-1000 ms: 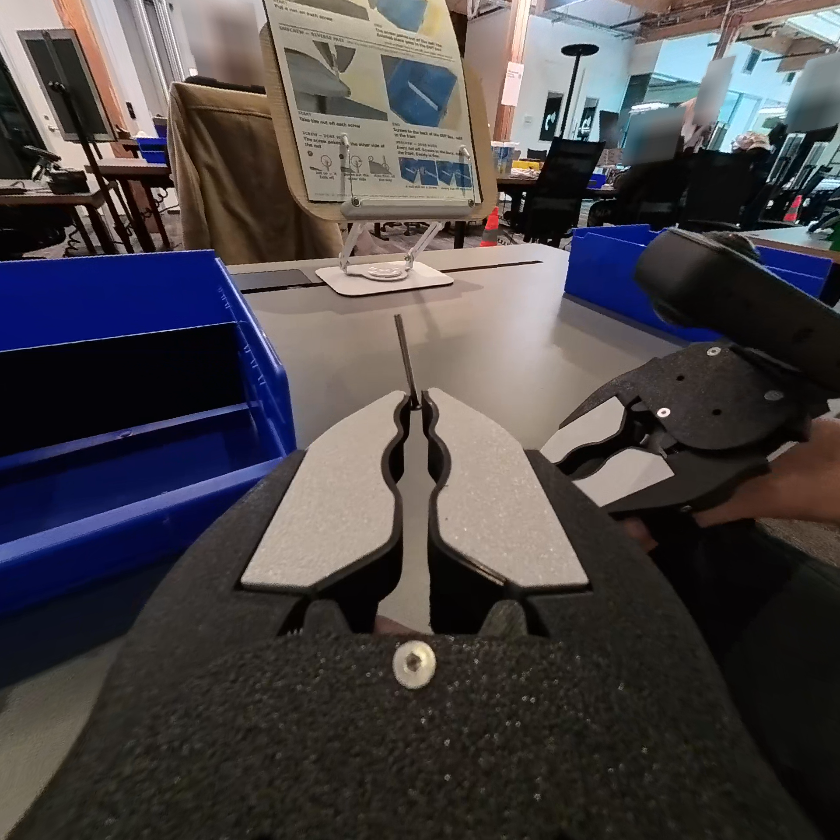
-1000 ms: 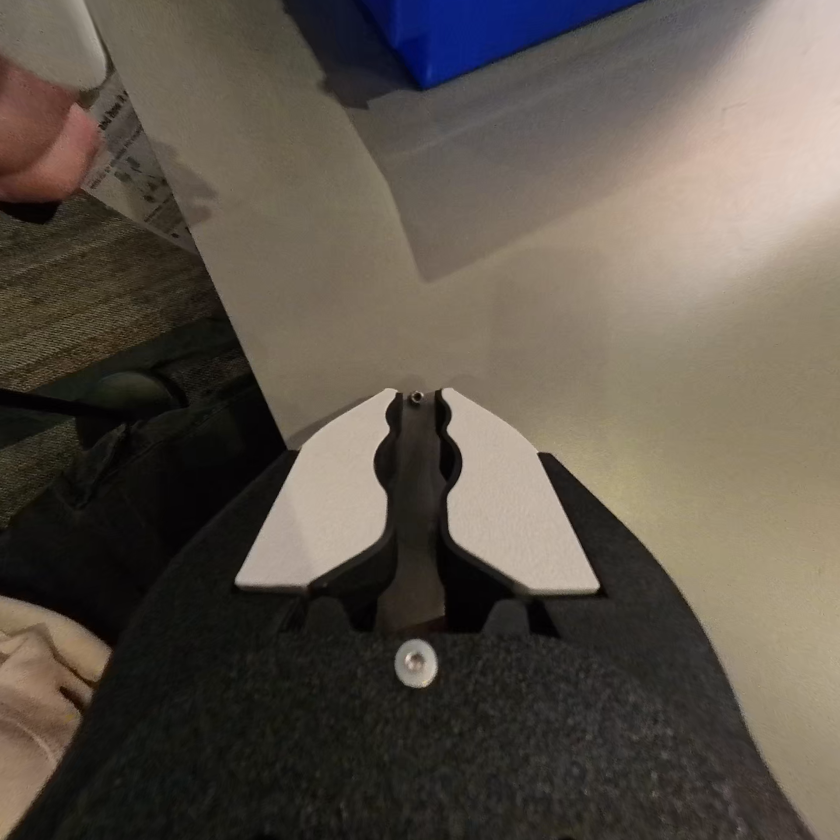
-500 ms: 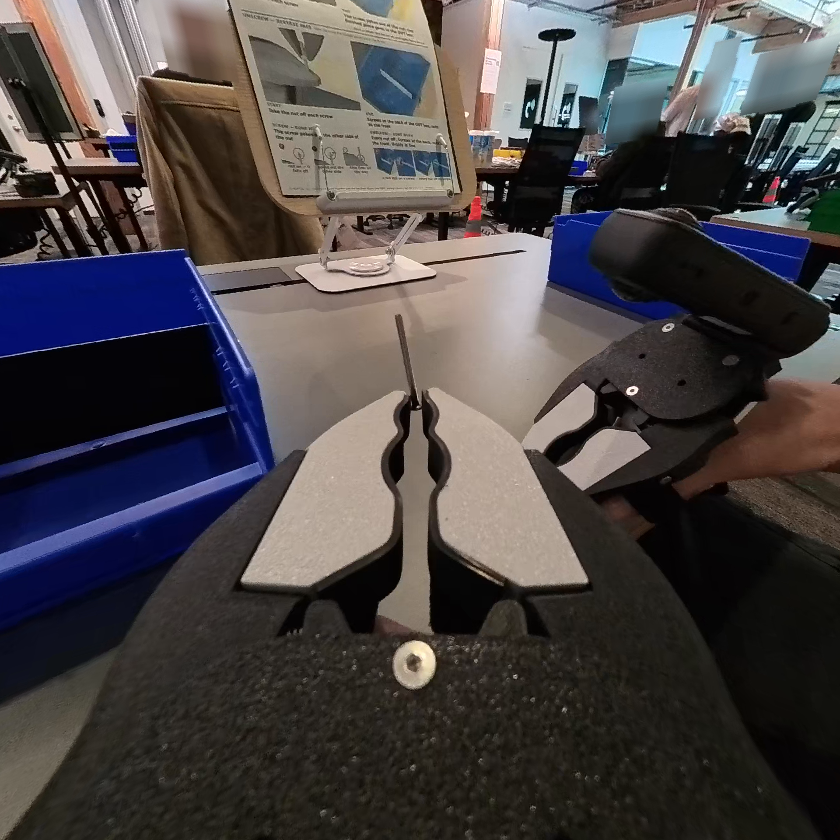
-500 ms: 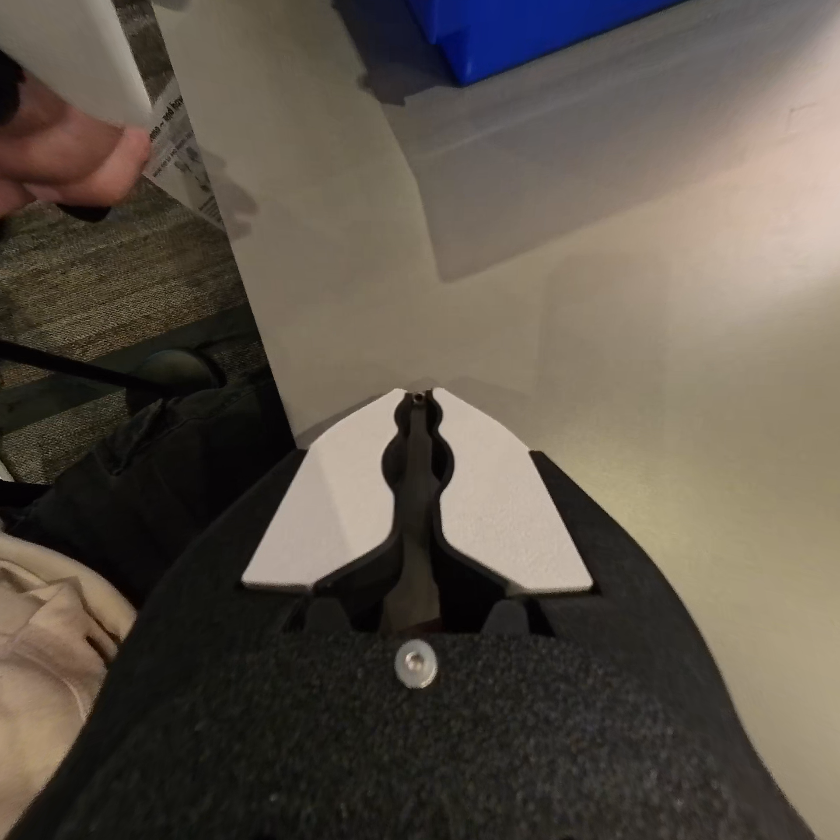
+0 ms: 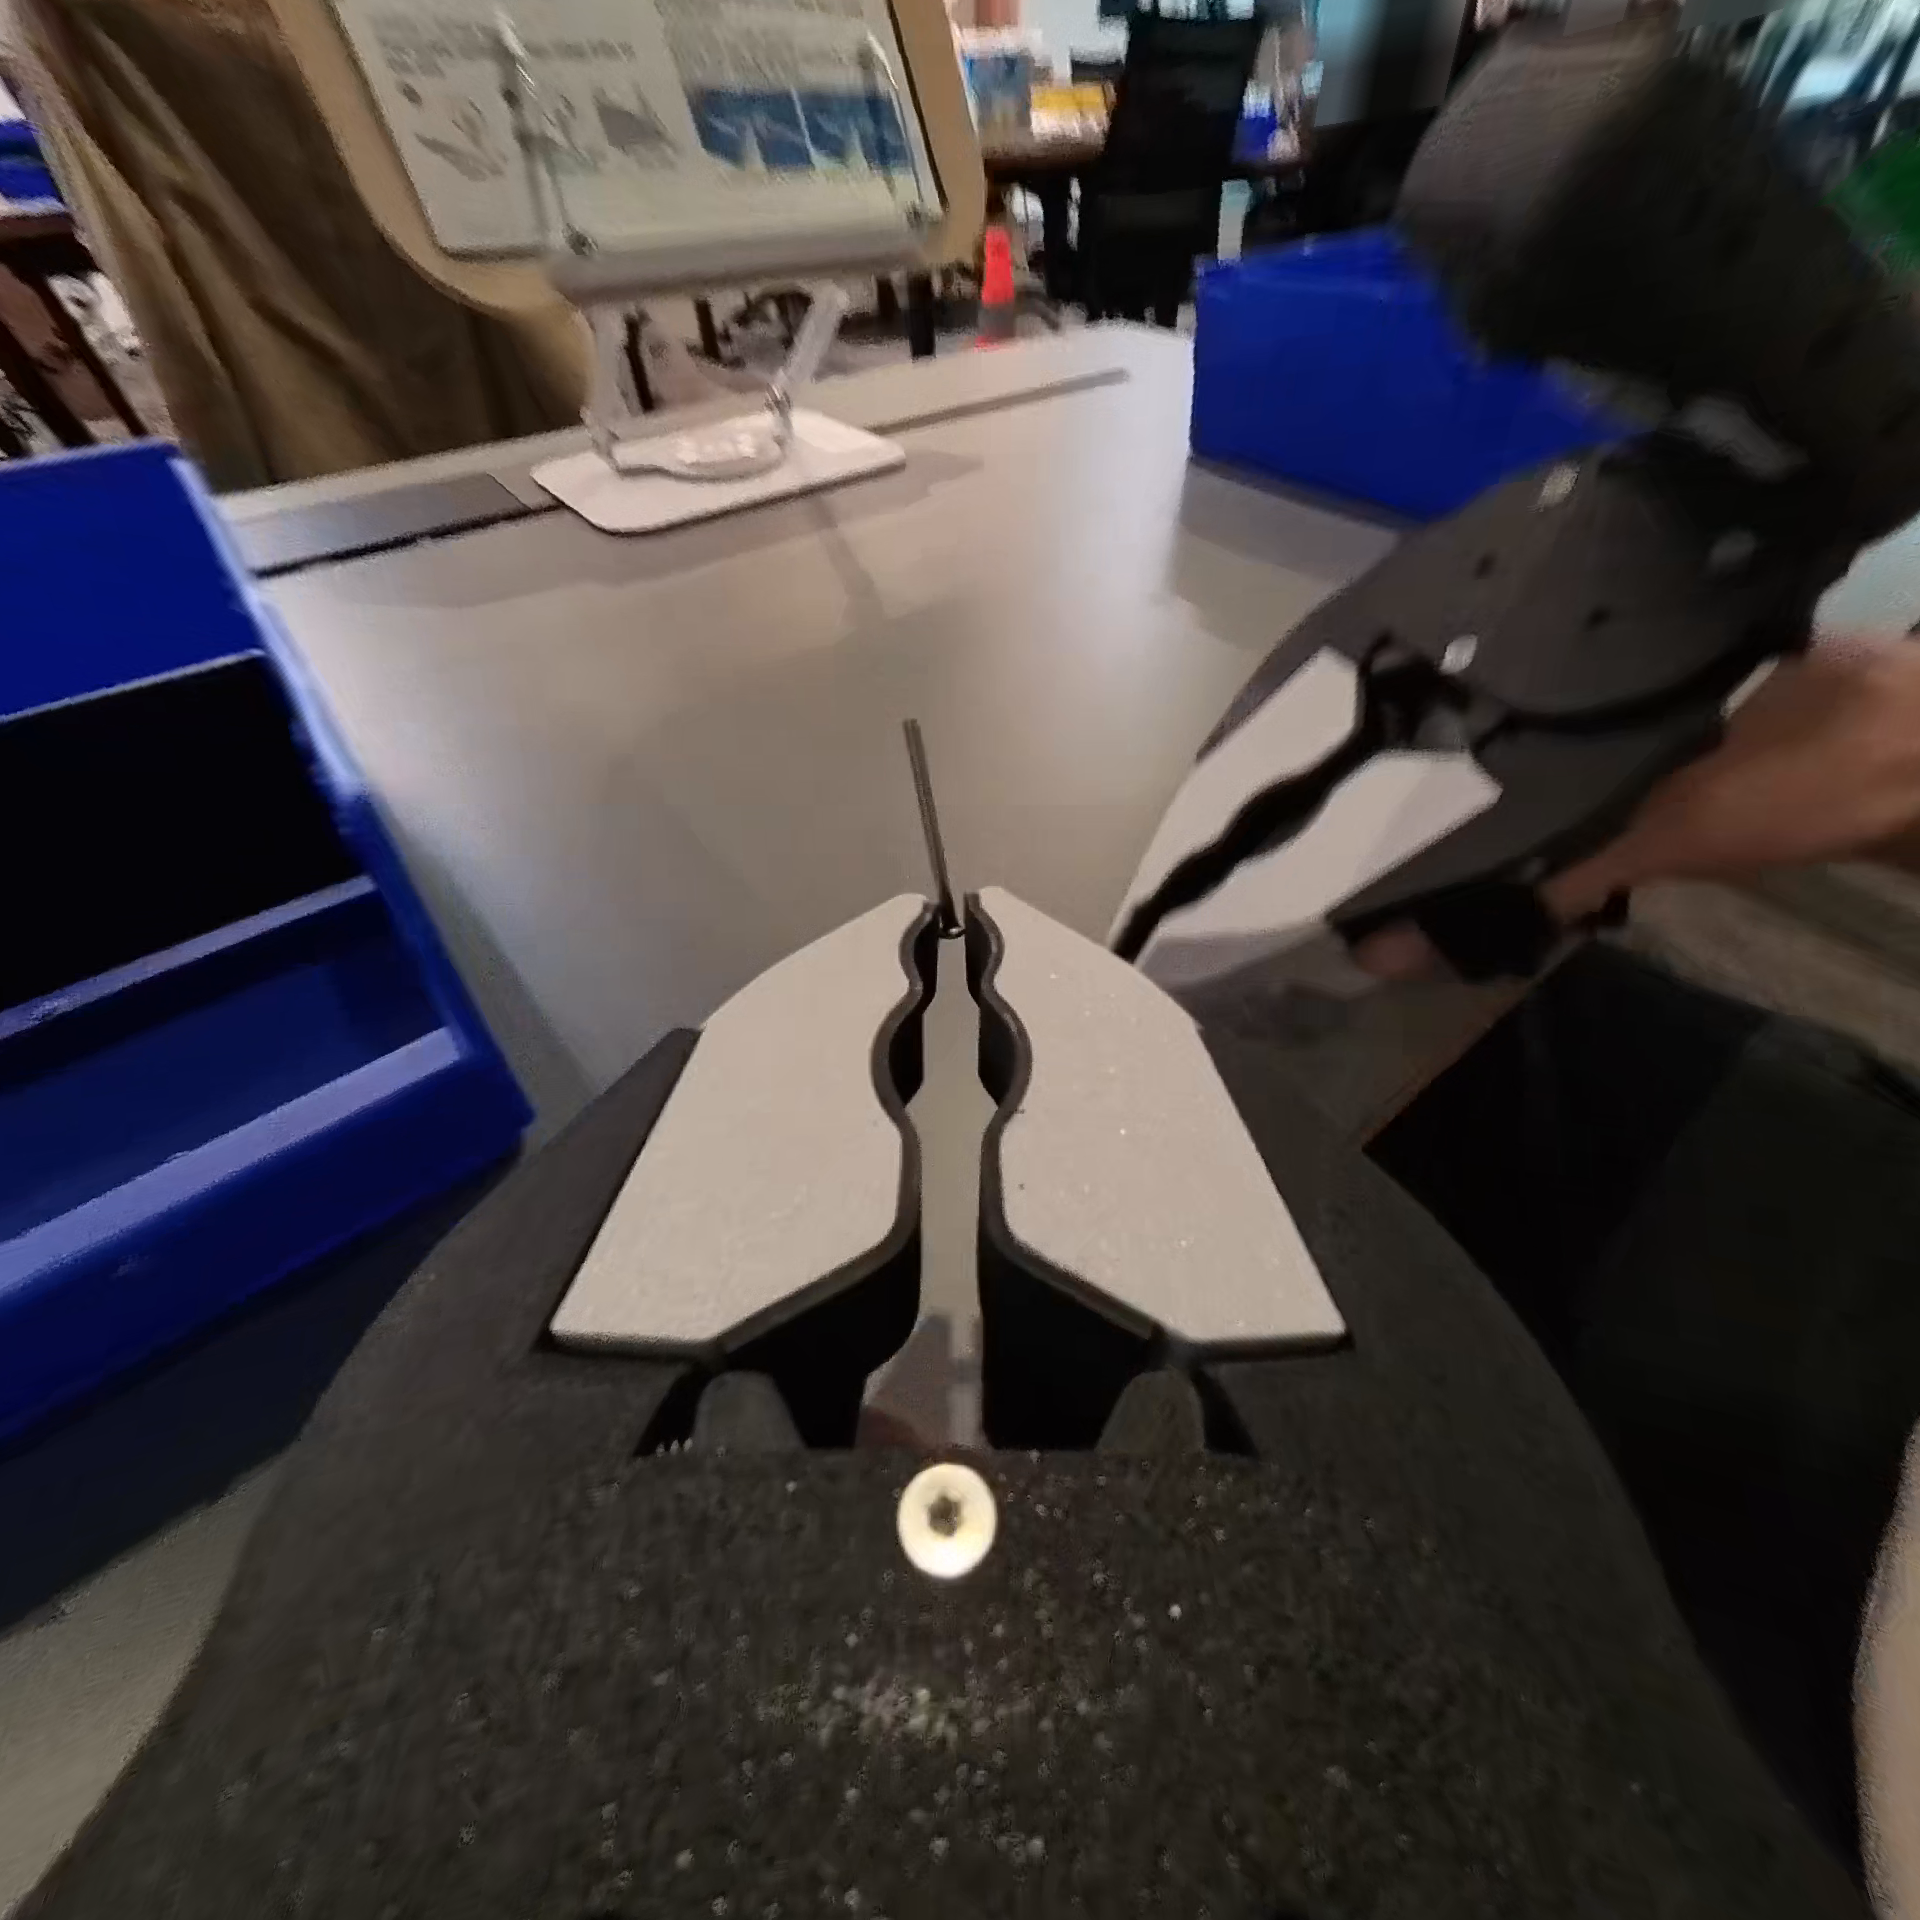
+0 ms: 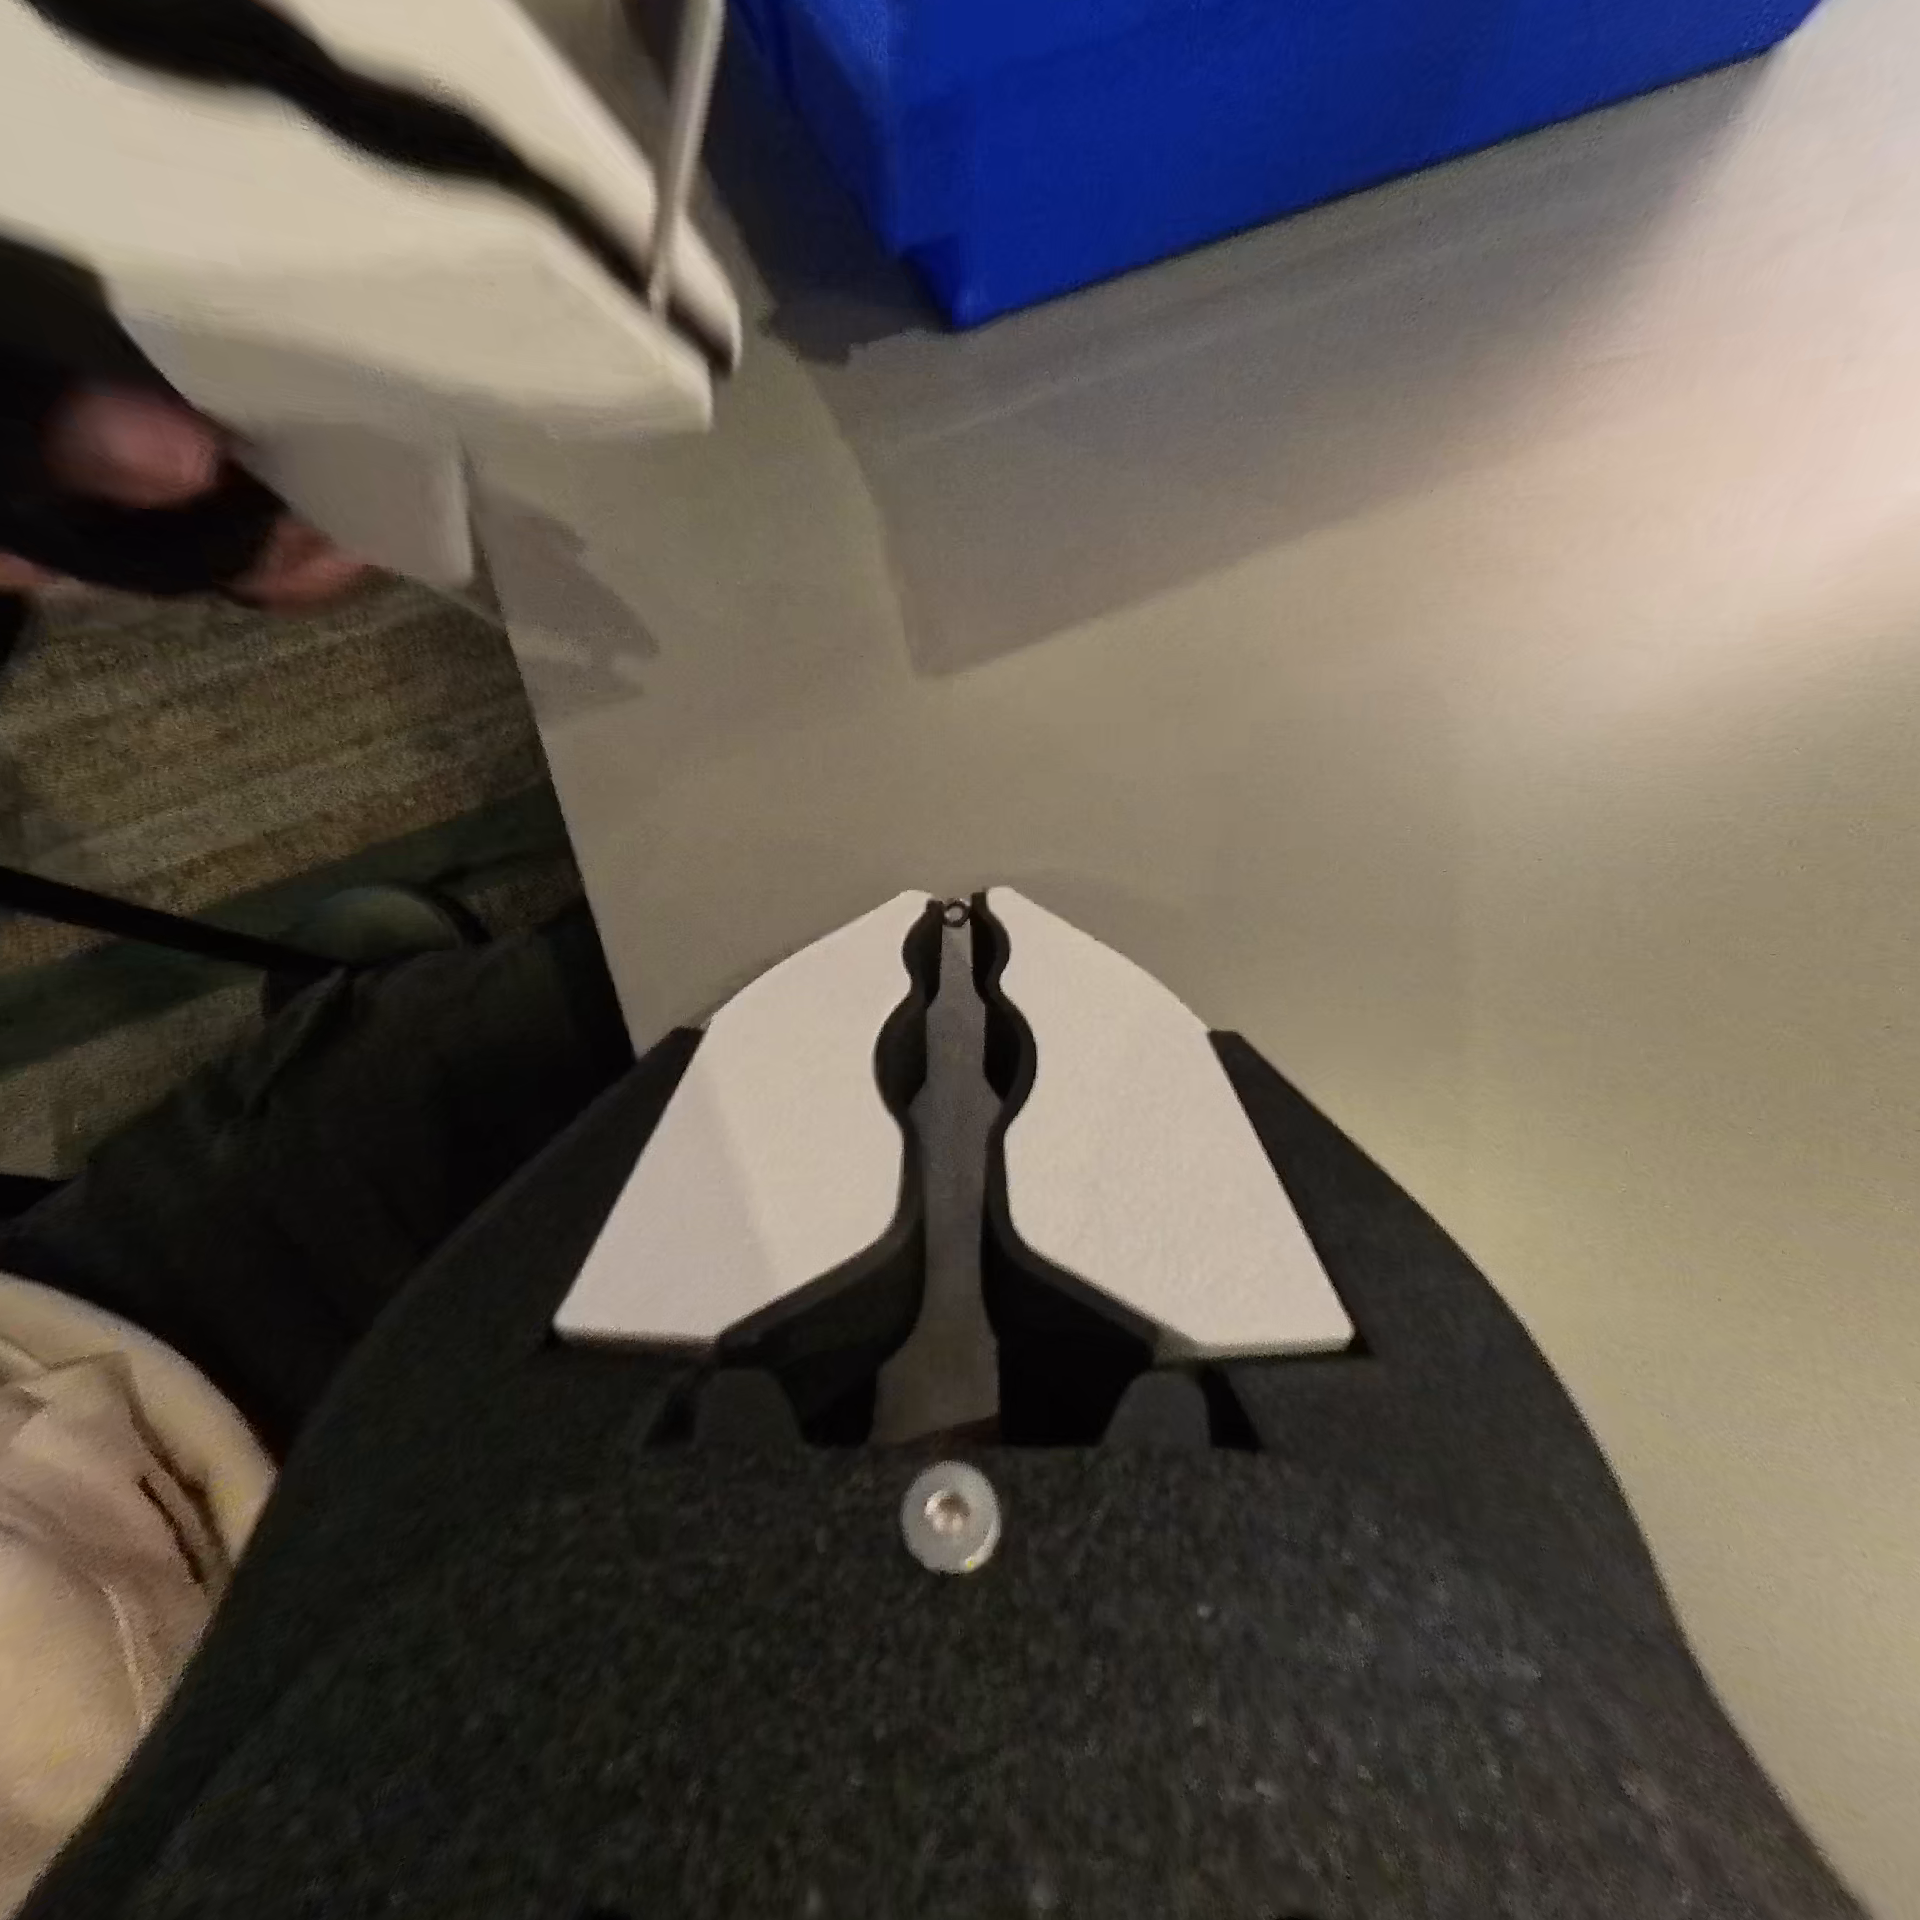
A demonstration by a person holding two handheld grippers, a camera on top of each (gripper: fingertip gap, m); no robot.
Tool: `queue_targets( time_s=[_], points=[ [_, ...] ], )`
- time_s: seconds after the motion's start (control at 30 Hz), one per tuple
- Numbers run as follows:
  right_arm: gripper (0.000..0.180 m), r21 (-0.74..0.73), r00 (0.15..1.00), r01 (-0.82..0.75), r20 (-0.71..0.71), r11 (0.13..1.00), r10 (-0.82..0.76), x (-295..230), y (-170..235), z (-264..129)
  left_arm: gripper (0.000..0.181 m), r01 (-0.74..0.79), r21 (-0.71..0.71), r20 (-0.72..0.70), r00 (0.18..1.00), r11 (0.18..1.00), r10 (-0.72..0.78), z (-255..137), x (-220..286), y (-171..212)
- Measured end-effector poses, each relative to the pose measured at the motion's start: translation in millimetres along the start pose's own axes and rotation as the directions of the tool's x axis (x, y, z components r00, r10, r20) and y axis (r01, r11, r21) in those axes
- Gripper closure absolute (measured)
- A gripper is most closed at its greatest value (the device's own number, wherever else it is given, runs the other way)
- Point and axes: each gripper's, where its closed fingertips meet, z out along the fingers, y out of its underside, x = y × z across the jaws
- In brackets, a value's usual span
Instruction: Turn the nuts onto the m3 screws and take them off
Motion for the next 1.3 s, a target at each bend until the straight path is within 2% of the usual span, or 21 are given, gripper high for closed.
queue_targets(
  time_s=[0.13,0.23,0.4,0.53,0.77,1.3],
  points=[
    [0.175,0.14,0.998,-0.063,0.037,0.988,0.058,22,-10,-33,0.176,-0.115,-0.137,-0.072,0.992,0.984,0.106,20,15,15],
    [0.174,0.249,0.995,-0.075,0.08,0.966,0.057,34,-18,-60,0.176,-0.207,-0.14,-0.174,0.968,0.968,0.181,37,34,11],
    [0.174,0.338,0.987,-0.083,0.158,0.938,0.031,32,-33,-93,0.176,-0.291,-0.096,-0.326,0.913,0.952,0.246,61,62,0],
    [0.174,0.412,0.983,-0.093,0.185,0.907,0.016,31,-41,-111,0.177,-0.266,-0.023,-0.41,0.882,0.964,0.233,71,76,-18],
    [0.174,0.513,0.975,-0.151,0.216,0.845,0.043,33,-47,-123,0.177,-0.114,0.065,-0.52,0.844,0.991,0.131,75,96,-42],
    [0.174,0.523,0.974,-0.153,0.225,0.839,0.037,32,-47,-129,0.176,-0.094,0.083,-0.53,0.839,0.992,0.124,72,97,-42]
  ],
)
